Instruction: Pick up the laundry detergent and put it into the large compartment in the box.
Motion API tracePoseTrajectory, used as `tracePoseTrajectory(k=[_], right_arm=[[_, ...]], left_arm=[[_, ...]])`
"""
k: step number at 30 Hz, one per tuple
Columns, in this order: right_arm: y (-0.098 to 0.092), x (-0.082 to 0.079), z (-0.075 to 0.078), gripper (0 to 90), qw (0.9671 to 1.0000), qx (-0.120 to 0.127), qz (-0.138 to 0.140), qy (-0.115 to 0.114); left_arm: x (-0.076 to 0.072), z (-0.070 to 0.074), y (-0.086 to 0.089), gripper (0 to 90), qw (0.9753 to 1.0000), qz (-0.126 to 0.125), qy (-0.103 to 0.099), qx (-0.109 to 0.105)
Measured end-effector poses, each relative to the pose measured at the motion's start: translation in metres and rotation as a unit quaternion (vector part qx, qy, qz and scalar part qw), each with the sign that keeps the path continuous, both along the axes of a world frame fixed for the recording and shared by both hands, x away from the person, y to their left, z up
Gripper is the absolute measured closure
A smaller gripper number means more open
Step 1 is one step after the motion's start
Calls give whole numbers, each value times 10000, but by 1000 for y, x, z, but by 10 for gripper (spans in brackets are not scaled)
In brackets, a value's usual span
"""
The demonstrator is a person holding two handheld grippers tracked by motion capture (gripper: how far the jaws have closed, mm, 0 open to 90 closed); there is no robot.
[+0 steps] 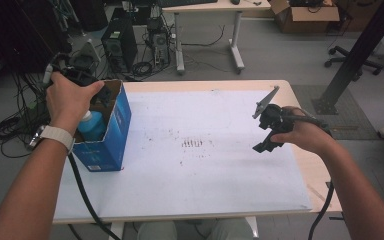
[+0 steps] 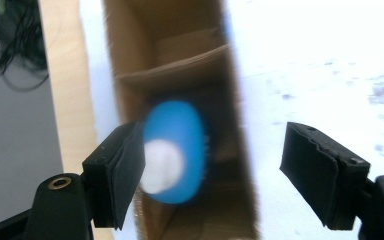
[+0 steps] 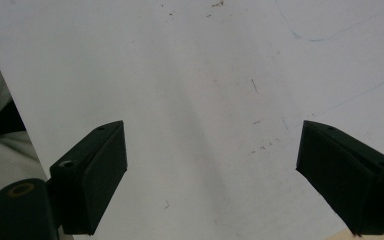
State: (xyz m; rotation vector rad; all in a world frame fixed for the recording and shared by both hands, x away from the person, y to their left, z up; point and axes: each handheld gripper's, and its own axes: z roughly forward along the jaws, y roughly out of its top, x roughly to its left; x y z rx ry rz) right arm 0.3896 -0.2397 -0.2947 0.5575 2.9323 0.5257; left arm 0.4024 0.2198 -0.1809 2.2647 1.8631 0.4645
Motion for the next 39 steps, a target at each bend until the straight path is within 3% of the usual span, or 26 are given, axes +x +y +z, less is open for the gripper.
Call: tracePoseTrajectory(k=[4, 9, 13, 20, 27, 31, 39], right_arm=[[0, -2, 1, 127, 10000, 14, 0, -28], [-2, -4, 3, 127, 10000, 19, -1, -63], [-4, -6, 4, 127, 10000, 32, -15, -85], [-7, -8, 3, 126, 9999, 32, -55, -80], [-6, -9, 4, 126, 9999, 36, -48, -96], [-6, -9, 3, 126, 9999, 33, -59, -89], [-5, -11, 1, 124, 9999, 13, -68, -84]], left_arm=[[-10, 9, -19, 259, 9995, -287, 43, -95], [-24, 21, -44, 260, 9972, -721, 85, -189], [-34, 30, -62, 273, 9938, -1046, 117, -345], [-52, 35, -92, 246, 9870, -1558, 178, -346], [-59, 31, -111, 210, 9829, -1788, 230, -367], [-61, 28, -117, 105, 9819, -1837, 217, -393], [-64, 20, -127, 40, 9797, -1938, 268, -438]])
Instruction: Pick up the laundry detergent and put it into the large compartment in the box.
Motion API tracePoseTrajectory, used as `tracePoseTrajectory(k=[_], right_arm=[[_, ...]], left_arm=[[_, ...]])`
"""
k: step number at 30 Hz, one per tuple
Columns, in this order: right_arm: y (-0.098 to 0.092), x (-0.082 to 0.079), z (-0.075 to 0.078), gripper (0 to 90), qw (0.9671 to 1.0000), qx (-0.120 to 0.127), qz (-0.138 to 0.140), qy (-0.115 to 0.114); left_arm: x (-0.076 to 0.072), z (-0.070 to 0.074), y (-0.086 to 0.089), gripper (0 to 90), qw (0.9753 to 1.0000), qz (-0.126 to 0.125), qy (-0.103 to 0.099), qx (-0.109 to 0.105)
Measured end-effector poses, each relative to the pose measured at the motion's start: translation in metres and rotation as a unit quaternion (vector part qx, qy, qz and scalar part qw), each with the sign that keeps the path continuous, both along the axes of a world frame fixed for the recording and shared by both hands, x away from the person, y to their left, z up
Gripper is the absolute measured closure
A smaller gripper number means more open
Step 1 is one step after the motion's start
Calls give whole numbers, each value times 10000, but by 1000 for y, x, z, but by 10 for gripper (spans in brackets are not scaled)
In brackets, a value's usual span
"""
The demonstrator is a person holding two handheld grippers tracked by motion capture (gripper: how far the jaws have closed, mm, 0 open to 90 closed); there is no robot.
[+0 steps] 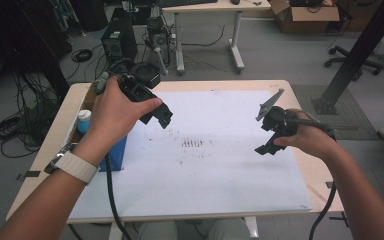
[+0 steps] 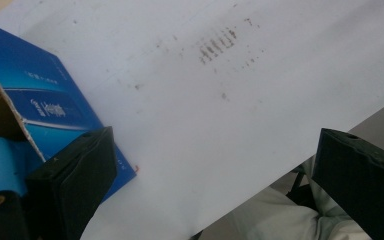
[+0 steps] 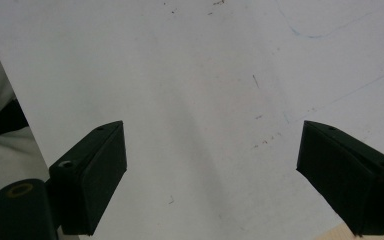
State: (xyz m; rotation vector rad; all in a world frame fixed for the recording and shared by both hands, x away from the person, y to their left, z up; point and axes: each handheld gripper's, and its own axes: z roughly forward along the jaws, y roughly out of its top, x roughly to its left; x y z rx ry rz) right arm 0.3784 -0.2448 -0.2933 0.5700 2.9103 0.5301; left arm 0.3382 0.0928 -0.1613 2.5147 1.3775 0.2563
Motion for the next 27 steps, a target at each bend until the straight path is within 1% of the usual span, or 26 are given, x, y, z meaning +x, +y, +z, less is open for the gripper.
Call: tracePoseTrajectory(k=[2, 6, 8, 10, 12, 13, 21, 27], right_arm=[[0, -1, 0, 124, 10000, -5, 3, 7], [-2, 0, 0, 124, 10000, -8, -22, -26], [-2, 1, 1, 124, 10000, 1, -19, -31], [-3, 3, 2, 123, 10000, 40, -53, -41], [-2, 4, 3, 117, 9999, 65, -86, -65], [-2, 3, 3, 119, 9999, 94, -73, -71], [-3, 1, -2, 119, 10000, 61, -63, -43], [-6, 1, 1, 120, 9999, 63, -75, -75]], left_arm=[[0, -2, -2, 43, 10000, -38, -5, 9], [2, -5, -4, 43, 10000, -57, -1, -50], [2, -5, -5, 43, 9999, -108, 11, -71], [2, -4, -5, 43, 9998, -145, -19, -145], [3, -4, -6, 42, 9997, -146, -21, -173], [3, -4, -7, 41, 9998, -157, -1, -157], [4, -5, -11, 46, 9997, -177, 28, -159], [4, -5, -13, 47, 9997, -180, 23, -148]])
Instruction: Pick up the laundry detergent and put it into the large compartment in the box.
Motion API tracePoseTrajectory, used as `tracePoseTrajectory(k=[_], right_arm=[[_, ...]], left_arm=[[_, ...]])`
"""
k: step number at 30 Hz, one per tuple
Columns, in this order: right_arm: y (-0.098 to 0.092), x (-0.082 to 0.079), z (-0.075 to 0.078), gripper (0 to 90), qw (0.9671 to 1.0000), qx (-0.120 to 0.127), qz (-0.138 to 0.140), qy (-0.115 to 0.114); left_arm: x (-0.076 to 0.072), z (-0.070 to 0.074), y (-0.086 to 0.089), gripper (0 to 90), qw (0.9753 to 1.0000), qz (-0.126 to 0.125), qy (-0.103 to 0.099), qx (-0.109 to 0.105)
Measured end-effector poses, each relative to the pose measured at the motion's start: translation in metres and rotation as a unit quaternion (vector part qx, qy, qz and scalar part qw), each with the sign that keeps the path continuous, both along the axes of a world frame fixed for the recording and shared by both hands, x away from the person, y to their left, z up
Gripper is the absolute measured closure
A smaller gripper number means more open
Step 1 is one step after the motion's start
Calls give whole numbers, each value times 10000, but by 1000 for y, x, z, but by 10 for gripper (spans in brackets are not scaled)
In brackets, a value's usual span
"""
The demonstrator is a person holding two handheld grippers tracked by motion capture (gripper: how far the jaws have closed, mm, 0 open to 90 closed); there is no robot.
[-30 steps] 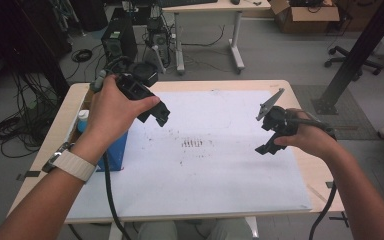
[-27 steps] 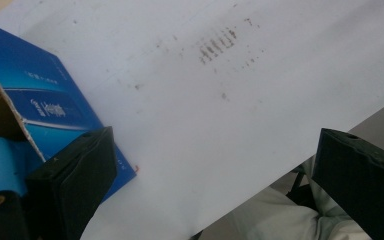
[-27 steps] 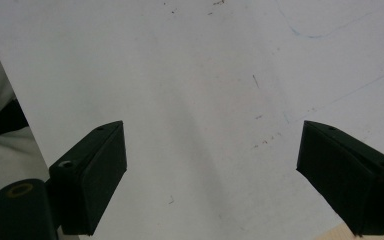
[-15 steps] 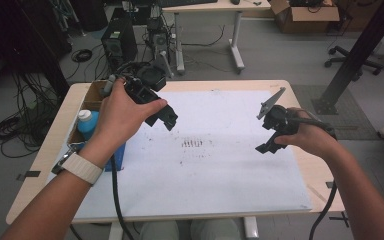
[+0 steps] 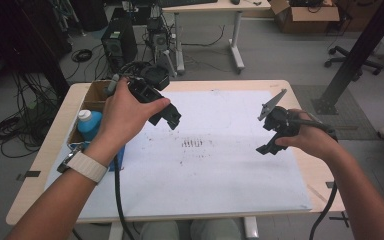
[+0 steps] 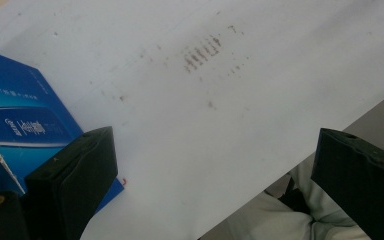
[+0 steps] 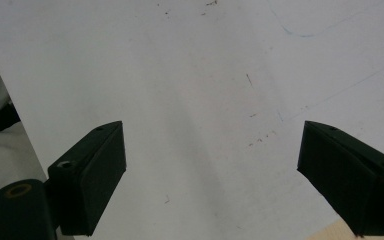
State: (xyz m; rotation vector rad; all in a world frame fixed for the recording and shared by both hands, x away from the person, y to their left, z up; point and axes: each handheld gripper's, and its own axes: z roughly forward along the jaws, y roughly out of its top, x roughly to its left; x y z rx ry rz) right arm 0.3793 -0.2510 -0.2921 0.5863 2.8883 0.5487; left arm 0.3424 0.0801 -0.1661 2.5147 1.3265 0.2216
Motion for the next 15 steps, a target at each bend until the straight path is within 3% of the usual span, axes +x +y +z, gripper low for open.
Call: tracePoseTrajectory(k=[15], right_arm=[[-1, -3, 1, 119, 10000, 41, 23, -27]], left_arm=[[-4, 3, -5, 48, 10000, -38, -12, -9]])
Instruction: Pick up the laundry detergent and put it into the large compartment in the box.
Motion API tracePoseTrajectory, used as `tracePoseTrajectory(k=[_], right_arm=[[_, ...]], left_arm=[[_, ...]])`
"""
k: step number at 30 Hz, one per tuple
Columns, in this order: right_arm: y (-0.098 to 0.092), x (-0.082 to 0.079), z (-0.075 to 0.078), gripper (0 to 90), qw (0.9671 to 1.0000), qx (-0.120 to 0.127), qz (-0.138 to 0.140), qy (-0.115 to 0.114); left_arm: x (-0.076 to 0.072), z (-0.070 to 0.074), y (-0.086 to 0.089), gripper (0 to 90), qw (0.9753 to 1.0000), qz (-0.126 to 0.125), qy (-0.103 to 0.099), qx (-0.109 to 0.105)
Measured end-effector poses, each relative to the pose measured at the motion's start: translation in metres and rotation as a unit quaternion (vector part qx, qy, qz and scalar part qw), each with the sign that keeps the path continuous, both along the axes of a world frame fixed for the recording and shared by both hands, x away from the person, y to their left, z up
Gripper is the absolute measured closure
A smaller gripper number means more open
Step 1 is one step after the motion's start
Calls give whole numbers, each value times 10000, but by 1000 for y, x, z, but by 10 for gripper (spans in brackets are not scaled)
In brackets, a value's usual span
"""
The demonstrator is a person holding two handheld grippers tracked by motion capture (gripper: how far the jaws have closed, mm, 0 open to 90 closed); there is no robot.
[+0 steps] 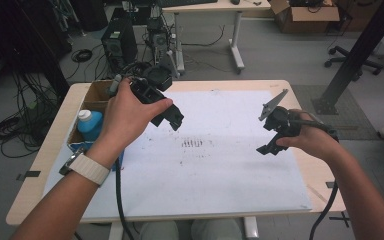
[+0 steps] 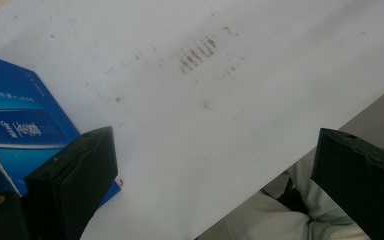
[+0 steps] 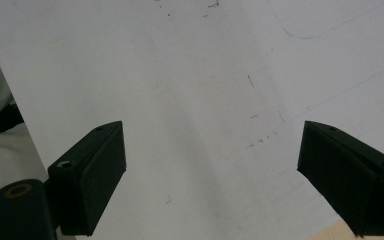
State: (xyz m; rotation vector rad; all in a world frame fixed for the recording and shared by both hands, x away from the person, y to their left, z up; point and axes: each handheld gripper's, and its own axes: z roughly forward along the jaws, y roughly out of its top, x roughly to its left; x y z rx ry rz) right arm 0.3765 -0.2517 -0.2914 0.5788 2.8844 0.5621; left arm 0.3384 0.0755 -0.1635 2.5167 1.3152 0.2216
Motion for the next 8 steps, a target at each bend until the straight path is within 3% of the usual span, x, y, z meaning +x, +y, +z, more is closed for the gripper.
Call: tracePoseTrajectory(k=[8], right_arm=[[-3, -1, 0, 119, 10000, 11, -34, 0]], left_arm=[[2, 0, -3, 51, 10000, -53, 2, -17]])
